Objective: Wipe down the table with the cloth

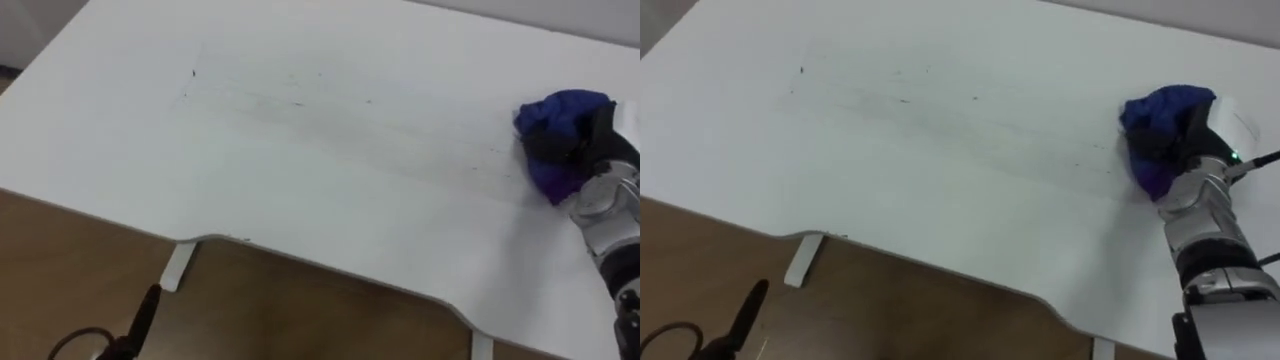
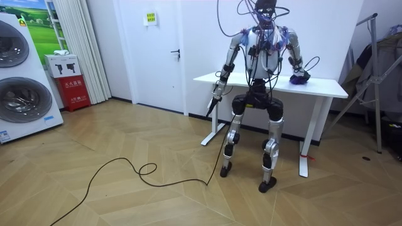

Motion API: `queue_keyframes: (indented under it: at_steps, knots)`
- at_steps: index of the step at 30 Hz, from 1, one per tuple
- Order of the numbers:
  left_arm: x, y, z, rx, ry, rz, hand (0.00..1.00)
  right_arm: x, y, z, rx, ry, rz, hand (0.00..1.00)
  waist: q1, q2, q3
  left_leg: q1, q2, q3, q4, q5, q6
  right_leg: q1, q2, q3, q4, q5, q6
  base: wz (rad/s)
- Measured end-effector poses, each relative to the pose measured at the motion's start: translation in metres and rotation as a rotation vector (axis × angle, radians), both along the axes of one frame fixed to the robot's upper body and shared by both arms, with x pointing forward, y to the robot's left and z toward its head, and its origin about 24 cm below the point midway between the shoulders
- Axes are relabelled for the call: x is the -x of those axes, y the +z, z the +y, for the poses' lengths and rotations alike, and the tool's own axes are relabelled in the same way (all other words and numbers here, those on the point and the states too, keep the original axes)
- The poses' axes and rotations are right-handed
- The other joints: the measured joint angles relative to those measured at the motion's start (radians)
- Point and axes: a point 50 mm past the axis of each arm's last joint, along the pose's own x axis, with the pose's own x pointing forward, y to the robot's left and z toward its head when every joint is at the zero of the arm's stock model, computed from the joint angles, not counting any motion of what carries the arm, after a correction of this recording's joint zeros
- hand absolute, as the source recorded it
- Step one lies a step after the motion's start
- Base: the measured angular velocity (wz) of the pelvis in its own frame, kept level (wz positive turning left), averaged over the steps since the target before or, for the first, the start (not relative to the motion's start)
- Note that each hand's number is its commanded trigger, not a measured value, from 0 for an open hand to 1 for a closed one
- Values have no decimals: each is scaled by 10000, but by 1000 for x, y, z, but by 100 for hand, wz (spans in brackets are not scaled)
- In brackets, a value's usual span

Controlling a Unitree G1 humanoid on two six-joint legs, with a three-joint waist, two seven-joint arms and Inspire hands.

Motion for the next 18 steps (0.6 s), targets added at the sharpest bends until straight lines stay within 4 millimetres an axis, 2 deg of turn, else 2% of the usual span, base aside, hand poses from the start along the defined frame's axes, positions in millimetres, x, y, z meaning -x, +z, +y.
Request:
queue_keyframes:
  at_steps: [2,7,9,12,13,15,16,18]
  knots:
    - [-2,1,-2,65,-195,-285,0,10,-10,3,-225,282,180,0,-88,-24,-76,372,1,75,-131,-48,-18,293,-6,29,-17,-97,33,-3]
    - [-2,1,-5,432,-379,-331,0,27,-28,14,-539,861,714,0,-438,-94,-188,1047,5,260,-228,-172,-21,832,15,170,-173,-158,84,-9]
    - [1,2,-6,540,-390,-554,0,37,-34,20,-435,1249,934,0,-569,-122,-290,1339,9,464,-251,-287,3,1042,15,378,-174,-201,134,-23]
    - [-1,3,-8,640,-441,-777,0,42,-33,28,-526,1682,901,0,-659,-108,-294,1554,9,648,-257,-335,21,1152,17,597,-168,-200,136,-19]
    - [-1,3,-8,722,-438,-790,0,46,-34,32,-530,1890,940,0,-823,-91,-284,1675,9,664,-265,-358,25,1266,15,603,-166,-203,140,-9]
    - [-1,3,-7,813,-335,-828,0,51,-36,38,-592,2136,949,0,-1008,-32,-265,1914,20,769,-288,-417,25,1439,19,683,-168,-216,161,-13]
    - [-1,3,-9,914,-222,-873,0,52,-36,42,-641,2288,946,0,-1042,47,-225,2095,23,910,-300,-463,39,1543,18,795,-167,-224,174,-28]
    - [-1,3,-9,1044,-166,-953,0,55,-38,48,-788,2449,923,0,-1075,132,-220,2267,31,1114,-322,-516,46,1605,22,990,-141,-235,191,-30]
